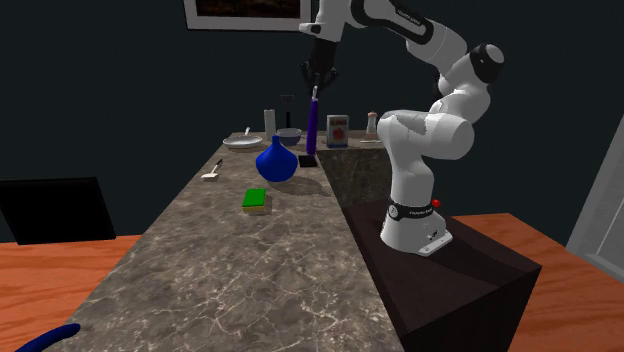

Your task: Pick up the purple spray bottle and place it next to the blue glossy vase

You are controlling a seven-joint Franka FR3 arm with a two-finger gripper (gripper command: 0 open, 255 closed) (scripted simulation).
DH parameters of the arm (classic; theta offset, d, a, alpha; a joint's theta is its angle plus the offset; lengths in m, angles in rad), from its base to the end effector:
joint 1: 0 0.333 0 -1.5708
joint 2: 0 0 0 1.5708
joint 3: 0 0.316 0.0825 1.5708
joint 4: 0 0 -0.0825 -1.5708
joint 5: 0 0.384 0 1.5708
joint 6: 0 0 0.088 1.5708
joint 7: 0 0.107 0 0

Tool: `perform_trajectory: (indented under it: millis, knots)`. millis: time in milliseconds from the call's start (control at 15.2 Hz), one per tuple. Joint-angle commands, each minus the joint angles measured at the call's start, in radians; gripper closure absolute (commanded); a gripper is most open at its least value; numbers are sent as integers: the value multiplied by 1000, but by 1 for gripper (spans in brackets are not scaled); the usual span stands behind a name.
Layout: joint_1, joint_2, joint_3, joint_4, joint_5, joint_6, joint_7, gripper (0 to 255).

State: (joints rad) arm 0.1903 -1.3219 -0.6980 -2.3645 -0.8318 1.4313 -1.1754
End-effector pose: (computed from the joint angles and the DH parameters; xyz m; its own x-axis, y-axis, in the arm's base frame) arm 0.1301 -0.3078 0.5771 0.6692 0.7431 -0.0101 0.7241 -0.6489 0.2339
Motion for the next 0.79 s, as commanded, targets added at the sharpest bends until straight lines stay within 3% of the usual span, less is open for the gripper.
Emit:
perform_trajectory:
  millis: [0, 726]
  knots:
    - [-9, -17, -14, -29, -14, 14, 3, 255]
    - [-55, -89, -105, -171, -102, 89, 16, 255]
